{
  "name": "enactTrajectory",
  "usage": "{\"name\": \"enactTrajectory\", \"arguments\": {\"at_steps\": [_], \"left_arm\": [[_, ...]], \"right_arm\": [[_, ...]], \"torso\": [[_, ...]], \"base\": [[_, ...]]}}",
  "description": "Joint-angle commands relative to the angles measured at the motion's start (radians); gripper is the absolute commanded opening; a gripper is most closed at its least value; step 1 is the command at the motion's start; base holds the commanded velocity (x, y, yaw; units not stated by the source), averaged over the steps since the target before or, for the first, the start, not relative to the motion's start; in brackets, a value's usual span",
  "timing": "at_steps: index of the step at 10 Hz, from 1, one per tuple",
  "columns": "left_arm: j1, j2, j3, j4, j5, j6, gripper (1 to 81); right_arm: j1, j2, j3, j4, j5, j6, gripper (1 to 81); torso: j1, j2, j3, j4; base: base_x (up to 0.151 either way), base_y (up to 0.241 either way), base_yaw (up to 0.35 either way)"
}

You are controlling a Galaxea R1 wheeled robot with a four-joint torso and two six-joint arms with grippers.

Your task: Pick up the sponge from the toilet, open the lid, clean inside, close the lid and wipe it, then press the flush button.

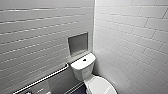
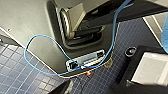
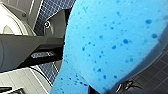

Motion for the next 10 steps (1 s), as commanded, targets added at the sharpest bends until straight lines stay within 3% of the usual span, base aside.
{"name": "enactTrajectory", "arguments": {"at_steps": [1,2,3,4,5,7,10], "left_arm": [[-0.019,0.0,0.012,-0.001,0.067,0.004,81.1],[-0.018,0.002,0.012,0.004,0.067,0.004,81.1],[-0.019,0.003,0.012,0.005,0.067,0.006,81.1],[-0.019,0.002,0.012,0.004,0.067,0.004,81.1],[-0.019,0.0,0.012,0.004,0.067,0.004,81.1],[-0.019,0.005,-0.003,0.001,0.067,0.004,81.1],[-0.019,0.023,-0.049,-0.003,0.067,0.004,81.1]], "right_arm": [[0.008,-0.013,-0.007,-0.023,-0.028,0.0,1.0],[0.008,-0.013,-0.007,-0.023,-0.028,0.002,1.0],[0.008,-0.013,-0.007,-0.023,-0.031,0.002,1.0],[0.009,-0.013,-0.007,-0.023,-0.034,0.002,1.0],[0.009,-0.011,-0.007,-0.023,-0.034,0.002,1.0],[0.009,-0.011,-0.009,-0.024,-0.037,0.0,1.0],[0.008,-0.01,-0.009,-0.023,-0.04,-0.003,1.0]], "torso": [[0.001,-0.003,0.0,0.0],[-0.007,0.016,0.0,0.0],[-0.029,0.124,0.0,0.0],[-0.029,0.131,0.0,0.0],[-0.019,0.041,0.0,0.0],[-0.02,0.052,0.095,0.0],[-0.02,0.055,0.174,0.0]], "base": [[0.0,0.0,0.0],[0.0,0.0,0.0],[0.0,0.0,0.0],[0.0,0.0,0.0],[0.0,0.0,0.0],[0.0,0.0,0.0],[0.0,0.0,0.0]]}}
